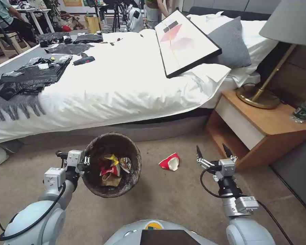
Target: Pick up the trash bin, then pick up the garbage from the floor and place it into the trash bin.
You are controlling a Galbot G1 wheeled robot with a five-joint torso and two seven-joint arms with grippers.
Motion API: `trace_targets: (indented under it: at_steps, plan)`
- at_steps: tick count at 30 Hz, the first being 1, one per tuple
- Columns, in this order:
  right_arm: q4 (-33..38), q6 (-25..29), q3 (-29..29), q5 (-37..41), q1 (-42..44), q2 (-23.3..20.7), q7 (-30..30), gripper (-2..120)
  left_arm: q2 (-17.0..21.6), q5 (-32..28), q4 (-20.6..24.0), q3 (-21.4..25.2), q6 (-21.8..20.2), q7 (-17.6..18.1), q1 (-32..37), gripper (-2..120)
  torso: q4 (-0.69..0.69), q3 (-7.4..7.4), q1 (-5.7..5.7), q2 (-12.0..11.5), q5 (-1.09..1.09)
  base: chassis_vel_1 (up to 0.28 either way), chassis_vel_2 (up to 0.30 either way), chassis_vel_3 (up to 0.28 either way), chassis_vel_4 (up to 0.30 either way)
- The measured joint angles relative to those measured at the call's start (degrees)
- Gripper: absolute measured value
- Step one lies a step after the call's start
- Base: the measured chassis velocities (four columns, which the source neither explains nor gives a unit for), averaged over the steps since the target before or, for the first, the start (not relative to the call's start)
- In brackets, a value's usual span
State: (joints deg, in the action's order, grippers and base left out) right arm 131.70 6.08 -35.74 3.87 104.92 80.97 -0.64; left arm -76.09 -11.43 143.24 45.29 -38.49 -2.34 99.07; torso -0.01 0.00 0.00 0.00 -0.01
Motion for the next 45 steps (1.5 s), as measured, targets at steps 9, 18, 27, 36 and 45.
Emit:
trace_targets:
  at_steps: [9, 18, 27, 36, 45]
  plan:
    - [-2.0, -11.5, 1.8, 5.5, -5.3, -1.4, -0.8, 100, 0.2, -0.2, 0.0, 0.1, 0.0, 0.1, 0.6, 3, 0.01, 0.0, 0.0, 0.0, 0.0, 0.0, 0.0, 0.0, 0.0]
    - [-10.3, -18.9, 6.1, 9.3, -17.0, -5.2, -3.9, 100, 1.2, -2.0, 0.0, 0.6, -0.8, 1.0, 1.6, 3, 0.01, 0.0, 0.0, 0.0, 0.01, 0.0, 0.0, 0.0, 0.0]
    - [-20.2, -23.1, 12.6, 16.1, -25.1, -8.0, -6.7, 100, 1.8, -2.8, 0.0, 1.2, -1.1, 1.6, 2.2, 3, 0.01, 0.01, 0.0, 0.0, 0.01, 0.0, 0.0, 0.0, 0.0]
    - [-30.0, -25.6, 20.1, 22.0, -32.9, -8.6, -9.9, 100, 1.8, -3.0, 0.0, 1.4, -1.2, 1.6, 2.4, 3, 0.02, 0.01, 0.01, 0.0, 0.0, 0.0, 0.0, 0.0, 0.0]
    - [-41.3, -26.6, 22.9, 24.6, -38.2, -7.2, -10.4, 100, 1.5, -2.8, 0.0, 1.3, -1.3, 1.6, 2.4, 3, 0.01, 0.01, 0.01, 0.0, 0.0, 0.0, 0.0, 0.0, 0.0]
